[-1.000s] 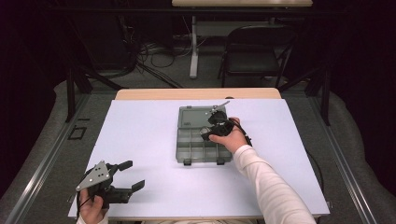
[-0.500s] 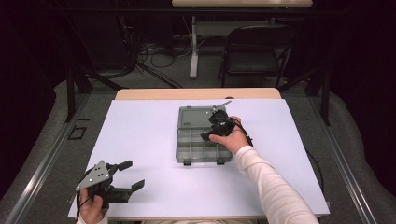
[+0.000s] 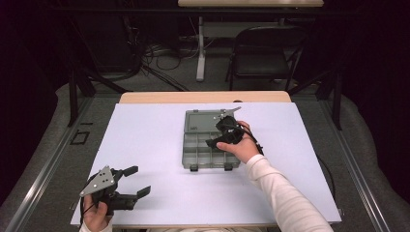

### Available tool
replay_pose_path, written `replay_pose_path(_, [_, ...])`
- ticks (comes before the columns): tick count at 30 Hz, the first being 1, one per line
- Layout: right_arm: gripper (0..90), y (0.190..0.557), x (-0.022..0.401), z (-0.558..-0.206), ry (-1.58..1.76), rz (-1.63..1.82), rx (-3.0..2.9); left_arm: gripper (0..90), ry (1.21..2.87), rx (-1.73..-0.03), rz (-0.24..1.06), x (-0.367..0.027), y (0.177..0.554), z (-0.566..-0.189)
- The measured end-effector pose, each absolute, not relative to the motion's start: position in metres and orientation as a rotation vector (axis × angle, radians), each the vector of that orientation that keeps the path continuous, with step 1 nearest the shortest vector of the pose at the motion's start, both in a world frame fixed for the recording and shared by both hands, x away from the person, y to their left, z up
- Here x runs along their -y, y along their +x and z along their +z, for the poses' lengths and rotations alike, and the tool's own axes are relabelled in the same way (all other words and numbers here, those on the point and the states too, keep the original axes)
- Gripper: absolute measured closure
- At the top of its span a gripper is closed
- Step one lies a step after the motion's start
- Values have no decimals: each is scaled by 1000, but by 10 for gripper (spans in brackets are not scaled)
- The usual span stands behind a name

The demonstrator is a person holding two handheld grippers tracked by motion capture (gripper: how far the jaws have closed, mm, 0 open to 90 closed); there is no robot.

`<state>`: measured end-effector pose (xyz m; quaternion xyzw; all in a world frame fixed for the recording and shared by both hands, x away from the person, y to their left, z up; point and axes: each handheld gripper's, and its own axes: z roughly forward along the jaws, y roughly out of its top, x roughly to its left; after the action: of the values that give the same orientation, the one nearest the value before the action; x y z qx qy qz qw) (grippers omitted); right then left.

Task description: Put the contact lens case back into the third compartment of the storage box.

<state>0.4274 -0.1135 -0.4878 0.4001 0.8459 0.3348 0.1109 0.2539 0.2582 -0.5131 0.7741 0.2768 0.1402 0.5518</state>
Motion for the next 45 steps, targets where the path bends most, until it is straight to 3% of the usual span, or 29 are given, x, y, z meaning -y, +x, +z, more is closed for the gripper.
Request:
replay_pose_path(24, [189,359,147,-471,1175,1127,-2387,157,1830,-652,324,-256,255,-513])
replay_pose_path(45, [192,305,182,-500,1209,1142,-2319,157,1827,-651,326,-257,256,-513])
